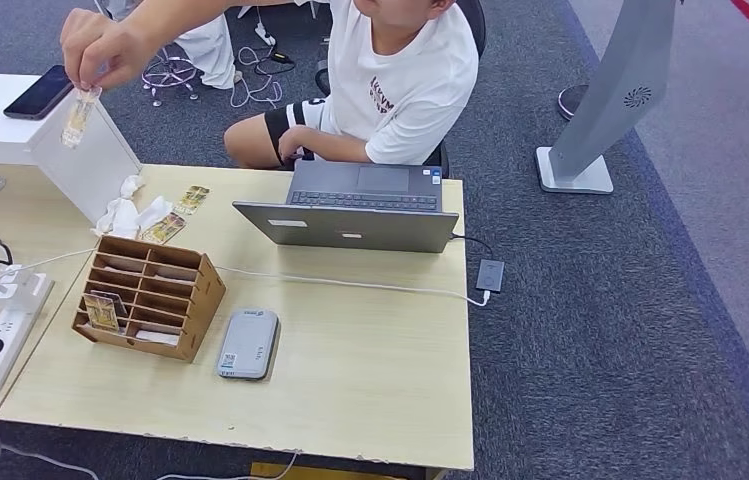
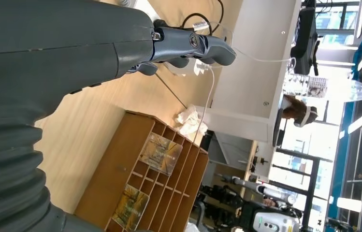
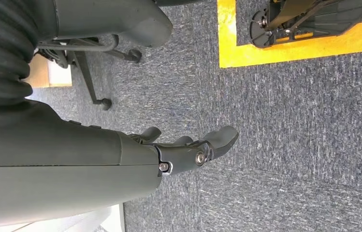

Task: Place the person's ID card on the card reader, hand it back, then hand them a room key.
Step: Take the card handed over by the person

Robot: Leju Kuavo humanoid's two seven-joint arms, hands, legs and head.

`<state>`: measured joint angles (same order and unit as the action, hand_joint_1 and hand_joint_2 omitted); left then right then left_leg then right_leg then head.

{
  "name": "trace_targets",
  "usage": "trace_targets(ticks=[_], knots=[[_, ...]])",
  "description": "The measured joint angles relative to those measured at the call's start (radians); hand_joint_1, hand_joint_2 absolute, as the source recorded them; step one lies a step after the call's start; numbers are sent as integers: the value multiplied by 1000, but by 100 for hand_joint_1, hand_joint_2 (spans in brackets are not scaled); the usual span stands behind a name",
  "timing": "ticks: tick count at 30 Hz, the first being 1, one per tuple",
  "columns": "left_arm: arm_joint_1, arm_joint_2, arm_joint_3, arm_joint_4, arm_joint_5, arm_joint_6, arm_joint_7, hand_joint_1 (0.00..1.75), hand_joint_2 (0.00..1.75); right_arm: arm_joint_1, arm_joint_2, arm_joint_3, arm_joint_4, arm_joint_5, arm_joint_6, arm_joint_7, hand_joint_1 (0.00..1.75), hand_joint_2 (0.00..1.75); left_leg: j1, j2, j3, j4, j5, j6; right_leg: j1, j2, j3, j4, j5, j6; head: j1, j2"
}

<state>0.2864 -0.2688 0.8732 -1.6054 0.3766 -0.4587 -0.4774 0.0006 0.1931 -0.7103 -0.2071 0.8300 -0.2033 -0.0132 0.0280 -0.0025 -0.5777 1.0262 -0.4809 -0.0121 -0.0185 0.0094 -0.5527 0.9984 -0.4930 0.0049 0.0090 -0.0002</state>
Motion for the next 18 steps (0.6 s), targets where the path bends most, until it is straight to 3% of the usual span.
trace_targets(ticks=[4, 18], knots=[[-26, 13, -25, -1, -40, 22, 11, 0, 175, -1, 0, 0, 0, 5, 1, 1, 0, 175, 0, 0, 0, 0, 0, 0, 0, 0, -2, 0, 0, 0, 0, 0], [-224, 101, -266, 27, -391, 197, 136, 0, 175, -9, 1, 19, 1, 77, 23, 30, 0, 175, 0, 1, 0, 0, 1, 0, 0, 0, 0, 0, 1, 0, 0, 0]])
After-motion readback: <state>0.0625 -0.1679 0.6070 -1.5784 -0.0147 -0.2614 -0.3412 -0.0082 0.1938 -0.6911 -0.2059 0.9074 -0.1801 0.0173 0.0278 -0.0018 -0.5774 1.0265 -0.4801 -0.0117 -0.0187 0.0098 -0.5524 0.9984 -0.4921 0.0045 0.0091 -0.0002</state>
